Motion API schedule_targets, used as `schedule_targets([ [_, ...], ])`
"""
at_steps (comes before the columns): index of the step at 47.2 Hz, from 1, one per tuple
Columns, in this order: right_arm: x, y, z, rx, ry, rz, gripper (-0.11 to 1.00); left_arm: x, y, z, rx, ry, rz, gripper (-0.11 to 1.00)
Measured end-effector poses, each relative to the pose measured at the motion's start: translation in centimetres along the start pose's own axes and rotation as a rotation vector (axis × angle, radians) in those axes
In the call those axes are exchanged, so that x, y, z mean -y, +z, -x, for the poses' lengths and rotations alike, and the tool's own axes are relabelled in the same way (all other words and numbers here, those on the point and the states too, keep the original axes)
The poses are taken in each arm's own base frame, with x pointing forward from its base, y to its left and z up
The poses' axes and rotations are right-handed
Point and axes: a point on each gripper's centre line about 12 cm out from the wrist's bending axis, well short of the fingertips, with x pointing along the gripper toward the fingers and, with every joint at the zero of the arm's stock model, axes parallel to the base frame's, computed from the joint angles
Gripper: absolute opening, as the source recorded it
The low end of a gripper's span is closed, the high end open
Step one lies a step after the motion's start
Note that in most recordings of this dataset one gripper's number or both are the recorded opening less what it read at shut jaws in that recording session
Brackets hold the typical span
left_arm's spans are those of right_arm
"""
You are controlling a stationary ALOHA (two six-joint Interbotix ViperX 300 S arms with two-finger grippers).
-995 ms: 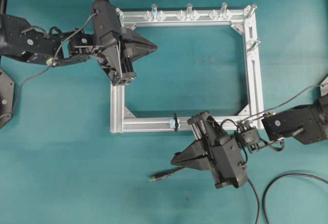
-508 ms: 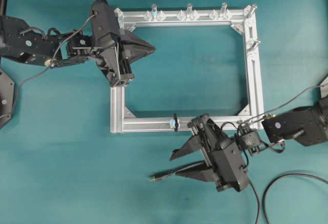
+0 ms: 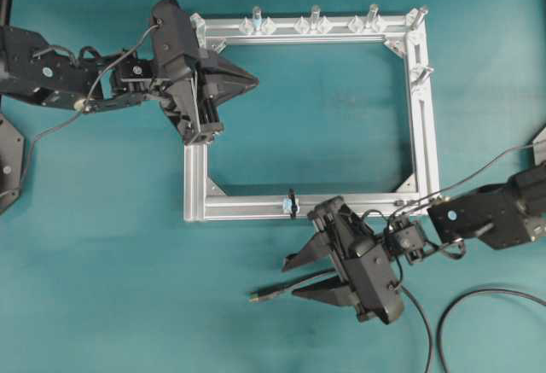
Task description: Insert the wire through the string loop located in the center.
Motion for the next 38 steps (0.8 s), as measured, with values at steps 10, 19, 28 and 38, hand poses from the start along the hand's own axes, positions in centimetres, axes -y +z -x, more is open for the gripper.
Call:
schedule_targets([
  [10, -0.1, -1.2, -0.6, -0.03, 0.004, -0.002, 0.52, 0.0, -0.1, 0.1, -0.003, 0.0, 0.0, 0.0],
  [19, -0.1, -1.7, -1.1, -0.041, 0.005, -0.009, 0.52, 0.0, -0.2, 0.1, -0.006, 0.0, 0.0, 0.0],
  [28, -0.7, -1.9, -2.0, -0.044, 0.017, -0.046, 0.52, 0.0, -0.3, 0.1, -0.009, 0.001, 0.001, 0.0],
  [38, -1.1, -2.5, -2.3, -0.059, 0.026, -0.055, 0.52, 0.0, -0.3, 0.1, -0.009, 0.001, 0.001, 0.0],
])
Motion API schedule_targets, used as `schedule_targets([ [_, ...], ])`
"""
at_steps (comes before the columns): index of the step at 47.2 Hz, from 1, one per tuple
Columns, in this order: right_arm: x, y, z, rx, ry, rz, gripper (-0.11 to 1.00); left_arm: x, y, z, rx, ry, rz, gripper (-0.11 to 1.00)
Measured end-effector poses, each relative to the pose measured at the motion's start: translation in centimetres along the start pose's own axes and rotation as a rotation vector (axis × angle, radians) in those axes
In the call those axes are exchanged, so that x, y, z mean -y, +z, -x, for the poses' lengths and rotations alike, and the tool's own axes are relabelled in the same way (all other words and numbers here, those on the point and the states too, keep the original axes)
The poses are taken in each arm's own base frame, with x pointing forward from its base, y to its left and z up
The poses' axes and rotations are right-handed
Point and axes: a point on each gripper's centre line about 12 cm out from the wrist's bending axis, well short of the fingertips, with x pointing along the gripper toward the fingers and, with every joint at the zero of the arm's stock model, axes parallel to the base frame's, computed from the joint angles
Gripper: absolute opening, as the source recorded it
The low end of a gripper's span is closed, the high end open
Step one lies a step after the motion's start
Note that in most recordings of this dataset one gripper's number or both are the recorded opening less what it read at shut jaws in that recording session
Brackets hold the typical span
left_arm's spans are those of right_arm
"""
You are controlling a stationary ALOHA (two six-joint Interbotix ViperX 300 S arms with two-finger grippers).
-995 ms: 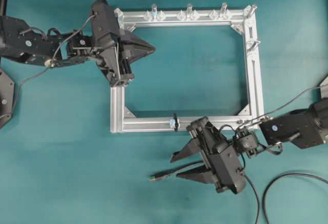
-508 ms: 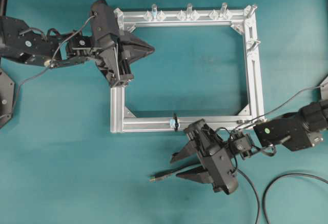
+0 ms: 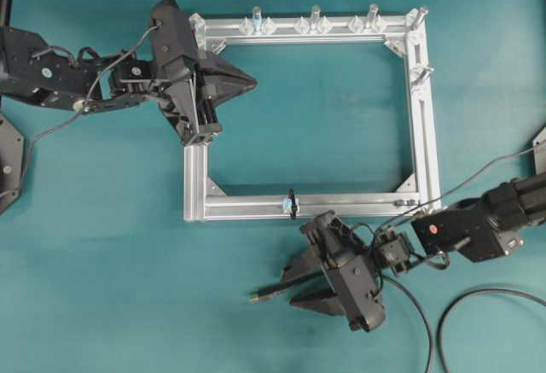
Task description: Insert the wire through the string loop located in the center.
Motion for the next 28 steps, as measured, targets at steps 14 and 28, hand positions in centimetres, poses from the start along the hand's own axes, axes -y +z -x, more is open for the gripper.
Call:
schedule_targets([
  [14, -0.03, -0.38, 0.0, -0.032, -0.001, -0.001, 0.51, 0.0, -0.11, 0.03, -0.012, 0.0, 0.0, 0.0],
  [28, -0.12, -0.86, -0.03, -0.08, -0.001, 0.005, 0.19, 0.0, -0.17, 0.03, -0.017, 0.0, 0.0, 0.0],
])
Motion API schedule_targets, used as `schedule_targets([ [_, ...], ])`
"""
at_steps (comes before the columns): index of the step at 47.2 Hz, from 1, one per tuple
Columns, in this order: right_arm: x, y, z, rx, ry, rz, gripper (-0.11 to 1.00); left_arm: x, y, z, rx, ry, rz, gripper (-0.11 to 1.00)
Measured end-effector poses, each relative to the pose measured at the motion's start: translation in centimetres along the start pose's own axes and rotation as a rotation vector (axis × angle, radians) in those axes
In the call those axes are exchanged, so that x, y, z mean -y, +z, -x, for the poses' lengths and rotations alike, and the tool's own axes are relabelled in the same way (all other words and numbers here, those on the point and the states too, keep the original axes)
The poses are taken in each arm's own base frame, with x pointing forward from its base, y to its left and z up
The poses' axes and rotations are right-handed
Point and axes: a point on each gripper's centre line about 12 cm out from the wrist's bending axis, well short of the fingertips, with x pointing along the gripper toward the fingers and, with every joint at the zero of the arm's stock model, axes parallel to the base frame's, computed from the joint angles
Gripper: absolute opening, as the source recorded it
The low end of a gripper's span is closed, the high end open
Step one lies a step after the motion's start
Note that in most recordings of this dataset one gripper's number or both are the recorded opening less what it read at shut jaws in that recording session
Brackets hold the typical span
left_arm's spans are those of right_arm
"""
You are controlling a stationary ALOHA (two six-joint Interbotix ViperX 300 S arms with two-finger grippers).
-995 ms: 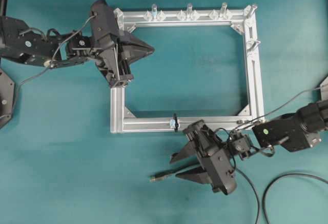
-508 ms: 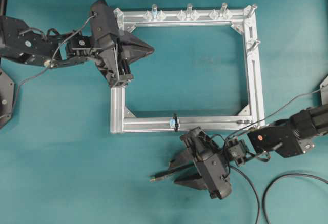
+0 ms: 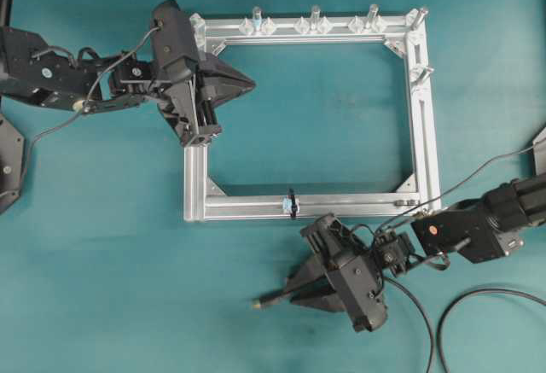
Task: Insert the wire through the string loop located in the center.
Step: 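Lower the right gripper and grasp the USB cable just behind the plug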
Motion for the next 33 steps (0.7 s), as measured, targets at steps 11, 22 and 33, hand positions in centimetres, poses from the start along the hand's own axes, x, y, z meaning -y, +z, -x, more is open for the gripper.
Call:
schedule_targets([
  [11, -0.18, -0.06, -0.03, -0.009, 0.003, 0.004, 0.07, 0.0, 0.0, 0.0, 0.0, 0.0, -0.002, 0.0],
  [22, -0.11, -0.01, -0.05, -0.008, 0.002, 0.003, 0.07, 0.0, -0.07, -0.03, -0.003, 0.0, 0.0, 0.0],
  [33, -0.11, 0.03, -0.03, -0.008, 0.002, 0.003, 0.07, -0.02, -0.23, 0.03, -0.006, 0.0, -0.002, 0.0],
])
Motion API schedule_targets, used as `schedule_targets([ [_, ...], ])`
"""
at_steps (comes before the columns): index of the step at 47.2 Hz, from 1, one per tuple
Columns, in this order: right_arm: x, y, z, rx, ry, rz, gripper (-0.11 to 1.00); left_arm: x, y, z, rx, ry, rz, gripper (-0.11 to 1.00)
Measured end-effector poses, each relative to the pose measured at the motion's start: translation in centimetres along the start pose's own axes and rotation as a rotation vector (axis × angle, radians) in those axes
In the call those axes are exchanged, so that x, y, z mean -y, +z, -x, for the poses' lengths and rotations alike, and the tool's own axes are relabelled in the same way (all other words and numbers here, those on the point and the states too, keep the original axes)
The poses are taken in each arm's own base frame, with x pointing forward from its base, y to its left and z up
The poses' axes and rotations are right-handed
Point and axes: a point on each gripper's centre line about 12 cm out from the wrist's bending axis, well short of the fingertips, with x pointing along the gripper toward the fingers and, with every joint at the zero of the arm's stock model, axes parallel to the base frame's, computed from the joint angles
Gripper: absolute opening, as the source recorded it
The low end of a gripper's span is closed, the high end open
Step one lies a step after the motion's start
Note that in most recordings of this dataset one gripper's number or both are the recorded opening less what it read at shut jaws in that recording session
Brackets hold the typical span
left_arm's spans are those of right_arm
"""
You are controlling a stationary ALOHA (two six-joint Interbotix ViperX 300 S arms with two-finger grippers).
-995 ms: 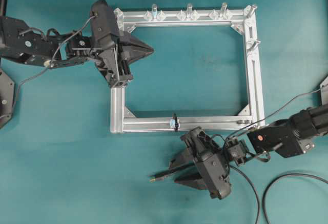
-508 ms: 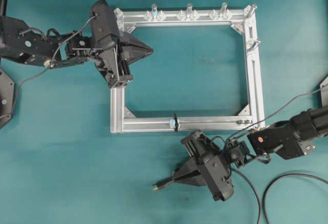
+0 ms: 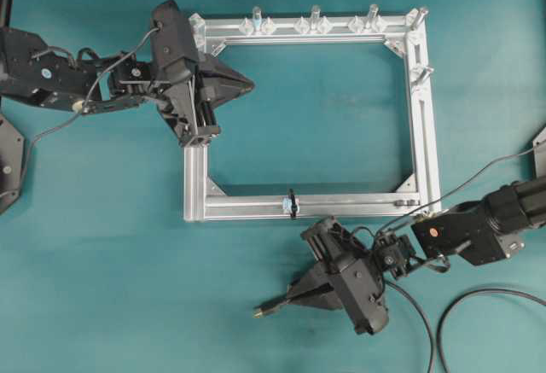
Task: Insert the wire through the string loop located in the center.
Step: 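Lower the right gripper and grasp the USB cable just behind the plug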
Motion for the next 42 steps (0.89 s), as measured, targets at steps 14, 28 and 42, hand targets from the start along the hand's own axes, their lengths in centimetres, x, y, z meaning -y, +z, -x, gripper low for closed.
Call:
schedule_targets([
  [14, 0.1, 1.3, 1.0, 0.0, -0.007, 0.002, 0.07, 0.0, 0.0, 0.0, 0.0, 0.0, 0.002, 0.0],
  [28, 0.3, 3.5, 2.7, -0.002, -0.02, 0.005, 0.07, 0.0, 0.0, 0.0, 0.0, 0.0, 0.002, 0.0],
  [42, 0.3, 4.2, 4.0, 0.008, -0.022, 0.007, 0.07, 0.0, -0.1, 0.0, -0.003, 0.0, 0.001, 0.0],
])
